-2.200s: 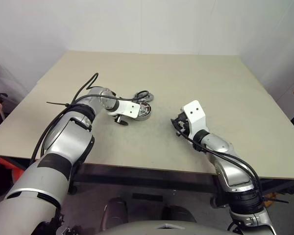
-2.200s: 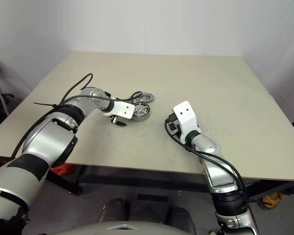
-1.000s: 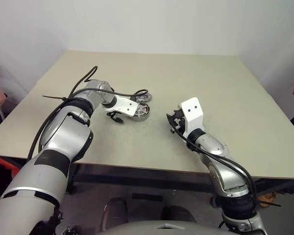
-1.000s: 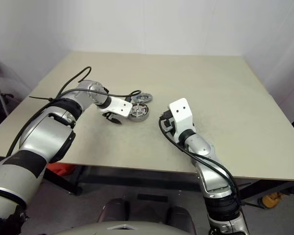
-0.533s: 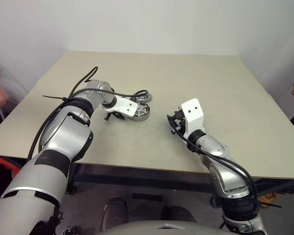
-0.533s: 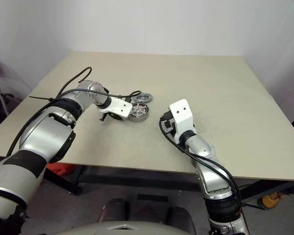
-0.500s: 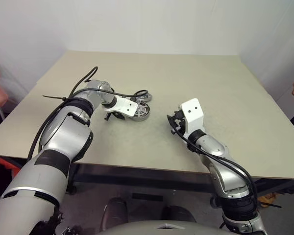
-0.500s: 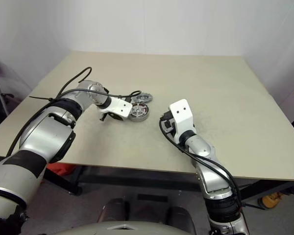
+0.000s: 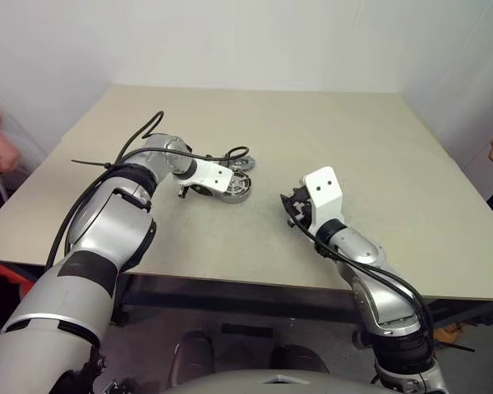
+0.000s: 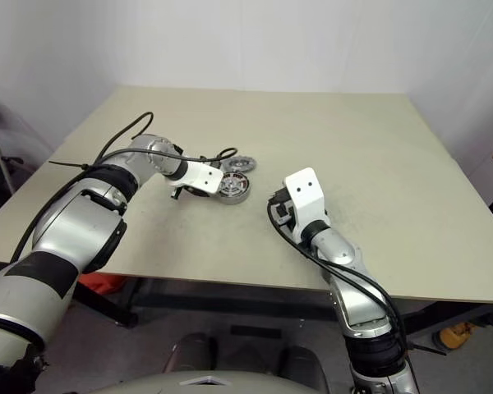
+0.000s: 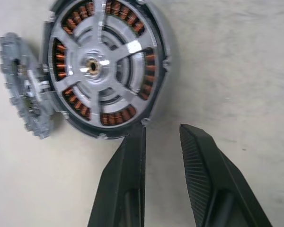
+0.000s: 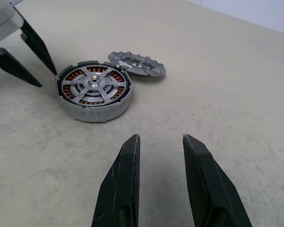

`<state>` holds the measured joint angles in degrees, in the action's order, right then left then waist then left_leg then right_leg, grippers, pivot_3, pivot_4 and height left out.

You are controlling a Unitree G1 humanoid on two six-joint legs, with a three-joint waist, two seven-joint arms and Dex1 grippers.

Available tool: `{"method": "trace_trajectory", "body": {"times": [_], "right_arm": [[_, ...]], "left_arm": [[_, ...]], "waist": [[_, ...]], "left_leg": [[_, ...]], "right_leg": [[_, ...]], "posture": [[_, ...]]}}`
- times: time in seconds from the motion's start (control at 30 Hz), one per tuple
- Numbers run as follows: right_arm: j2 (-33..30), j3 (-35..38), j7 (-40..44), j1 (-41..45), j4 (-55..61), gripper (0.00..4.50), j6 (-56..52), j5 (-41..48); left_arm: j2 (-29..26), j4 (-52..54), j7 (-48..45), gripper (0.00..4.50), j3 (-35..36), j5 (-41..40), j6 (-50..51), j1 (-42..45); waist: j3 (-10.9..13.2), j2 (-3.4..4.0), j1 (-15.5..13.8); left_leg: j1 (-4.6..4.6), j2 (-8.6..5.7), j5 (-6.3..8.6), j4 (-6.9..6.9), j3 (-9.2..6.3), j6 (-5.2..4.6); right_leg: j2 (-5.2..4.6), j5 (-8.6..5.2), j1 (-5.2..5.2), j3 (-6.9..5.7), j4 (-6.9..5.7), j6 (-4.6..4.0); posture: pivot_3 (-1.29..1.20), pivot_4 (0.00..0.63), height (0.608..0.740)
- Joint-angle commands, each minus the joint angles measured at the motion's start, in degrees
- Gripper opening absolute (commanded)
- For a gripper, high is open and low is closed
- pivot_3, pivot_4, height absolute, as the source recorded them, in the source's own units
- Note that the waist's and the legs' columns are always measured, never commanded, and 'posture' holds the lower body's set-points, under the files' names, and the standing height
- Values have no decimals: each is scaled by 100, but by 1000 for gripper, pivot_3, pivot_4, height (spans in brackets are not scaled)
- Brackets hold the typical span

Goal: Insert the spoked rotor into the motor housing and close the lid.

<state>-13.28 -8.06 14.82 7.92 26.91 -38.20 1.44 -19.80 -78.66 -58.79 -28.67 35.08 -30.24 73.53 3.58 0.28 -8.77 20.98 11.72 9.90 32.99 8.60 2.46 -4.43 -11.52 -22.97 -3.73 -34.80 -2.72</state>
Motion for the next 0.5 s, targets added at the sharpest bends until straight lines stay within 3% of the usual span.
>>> {"method": "trace_trajectory", "body": {"times": [0.03, 0.5], "right_arm": [[25, -2, -34, 58, 231, 1498, 17, 13], [-18, -29, -45, 6, 291, 1498, -14, -15]], "left_arm": [[-69, 24, 112, 1188, 57, -11, -73, 244], [118, 19, -331, 1188, 3, -22, -267, 129]], "waist": [[0, 0, 0], [0, 0, -4]], "left_leg": [[0, 0, 0, 0, 0, 0], [0, 0, 0, 0, 0, 0]], "right_leg": [[0, 0, 0, 0, 0, 0], [0, 0, 1, 0, 0, 0]], "posture": [[0, 0, 740], [0, 0, 740]]}}
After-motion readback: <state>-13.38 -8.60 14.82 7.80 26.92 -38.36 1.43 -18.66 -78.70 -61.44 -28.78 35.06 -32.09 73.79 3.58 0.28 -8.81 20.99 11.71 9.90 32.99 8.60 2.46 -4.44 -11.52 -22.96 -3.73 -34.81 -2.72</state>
